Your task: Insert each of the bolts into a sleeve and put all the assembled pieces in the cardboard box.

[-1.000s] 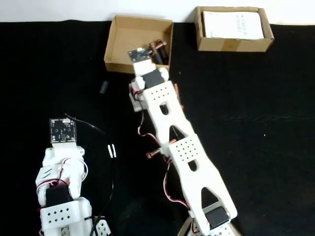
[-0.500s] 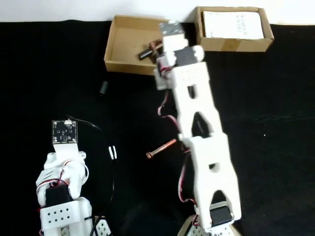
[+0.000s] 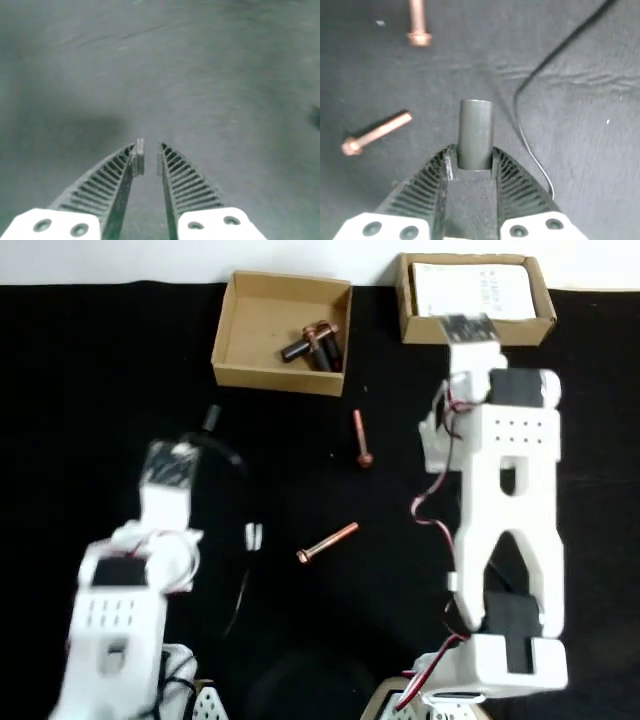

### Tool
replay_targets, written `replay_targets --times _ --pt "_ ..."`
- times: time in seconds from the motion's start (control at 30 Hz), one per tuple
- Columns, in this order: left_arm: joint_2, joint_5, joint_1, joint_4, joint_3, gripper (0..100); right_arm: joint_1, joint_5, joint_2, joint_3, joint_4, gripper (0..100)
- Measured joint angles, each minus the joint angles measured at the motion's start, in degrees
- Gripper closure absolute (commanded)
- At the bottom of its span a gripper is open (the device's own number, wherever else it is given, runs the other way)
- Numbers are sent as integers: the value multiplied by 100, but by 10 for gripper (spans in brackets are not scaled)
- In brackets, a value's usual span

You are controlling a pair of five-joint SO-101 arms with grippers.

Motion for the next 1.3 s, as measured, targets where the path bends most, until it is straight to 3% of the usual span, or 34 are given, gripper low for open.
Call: replay_targets --times 0.23,0.47,0.57,0.83,1.1,1.3 --pt "2822 70 1319 1257 -3165 928 220 0 -396 2409 -2022 991" --pt "5143 1407 2374 2980 -6549 923 343 0 -668 4501 -3903 991" --pt "6066 2145 2831 3587 -7464 863 519 0 -677 5029 -4677 991" --pt "7288 3982 3253 3912 -7903 808 782 -1090 -756 6207 -6787 991" --pt "7288 4721 3956 3912 -7912 790 826 -1881 -941 7534 -9099 991" --pt "8062 4835 3938 3912 -7912 790 835 -1960 -932 7578 -9415 991"
